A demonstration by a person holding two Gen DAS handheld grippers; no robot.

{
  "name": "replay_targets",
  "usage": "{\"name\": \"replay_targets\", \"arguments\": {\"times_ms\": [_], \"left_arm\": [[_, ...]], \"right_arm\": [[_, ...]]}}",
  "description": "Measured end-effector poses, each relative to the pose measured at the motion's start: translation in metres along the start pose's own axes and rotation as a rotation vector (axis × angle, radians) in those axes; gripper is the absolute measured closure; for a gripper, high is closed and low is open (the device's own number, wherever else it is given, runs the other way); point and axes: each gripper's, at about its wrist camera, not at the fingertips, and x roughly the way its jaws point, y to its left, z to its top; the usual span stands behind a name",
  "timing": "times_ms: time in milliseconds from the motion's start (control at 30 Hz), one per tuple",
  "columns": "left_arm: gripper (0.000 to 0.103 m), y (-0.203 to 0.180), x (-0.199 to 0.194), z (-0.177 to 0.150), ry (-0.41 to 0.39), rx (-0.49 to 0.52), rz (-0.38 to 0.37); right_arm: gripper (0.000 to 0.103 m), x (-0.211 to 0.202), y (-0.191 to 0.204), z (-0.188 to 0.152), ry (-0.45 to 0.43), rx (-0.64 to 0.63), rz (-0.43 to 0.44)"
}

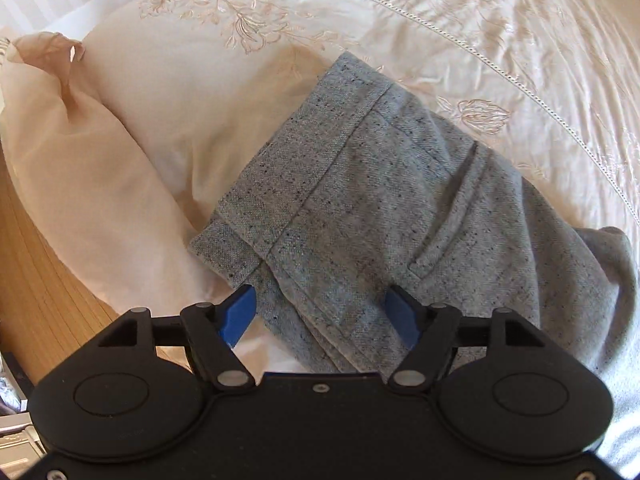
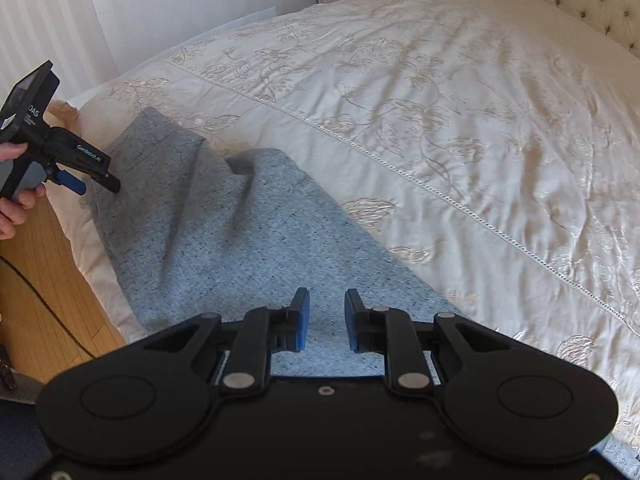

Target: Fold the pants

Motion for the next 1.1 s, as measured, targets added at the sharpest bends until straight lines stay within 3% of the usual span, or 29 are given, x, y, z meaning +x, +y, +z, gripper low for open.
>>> {"name": "replay_targets", "arguments": {"times_ms": [67,100,133,167,200,300,467,667,767,833,867,933,1100], "left_arm": [[0.03,0.003,0.011,0.006,0.042,-0.026,-0.024],[0.042,0.004,0.015,0.007,0.048,-0.037,-0.04],[0.068,0.006,0.014,0.007,0.038,-0.044,-0.049],[0.073,0.007,0.012,0.007,0.028,-0.05,-0.021],[0.086,0.01,0.01,0.008,0.02,-0.071,-0.02],[0.095,0.025,-0.01,0.001,-0.014,-0.152,-0.043],[0.096,0.028,-0.029,-0.003,-0.071,-0.082,-0.052],[0.096,0.046,-0.034,-0.011,-0.058,-0.191,-0.049],[0.096,0.051,-0.031,-0.021,-0.044,-0.209,-0.014],[0.095,0.052,-0.019,-0.023,-0.003,-0.216,-0.002],[0.095,0.051,-0.013,-0.022,0.022,-0.206,0.004],[0.094,0.046,-0.009,-0.02,0.05,-0.147,0.018],[0.087,0.022,-0.044,-0.013,0.037,0.135,0.025]], "right_arm": [[0.082,0.007,0.022,0.006,0.015,-0.009,0.035],[0.082,0.011,0.033,0.008,0.022,-0.018,0.05],[0.082,0.017,0.042,0.009,0.03,-0.03,0.065],[0.082,0.021,0.05,0.011,0.038,-0.042,0.078],[0.082,0.027,0.065,0.012,0.047,-0.062,0.094],[0.082,0.038,0.094,0.019,0.062,-0.096,0.133],[0.082,0.063,0.132,0.034,0.079,-0.137,0.183],[0.082,0.096,0.156,0.048,0.096,-0.161,0.194],[0.081,0.121,0.157,0.039,0.175,-0.161,0.174],[0.08,0.144,0.162,0.027,0.279,-0.204,0.176],[0.081,0.148,0.165,0.023,0.29,-0.227,0.176],[0.082,0.145,0.167,0.024,0.275,-0.245,0.17],[0.082,0.124,0.154,0.044,0.227,-0.186,0.153]]}}
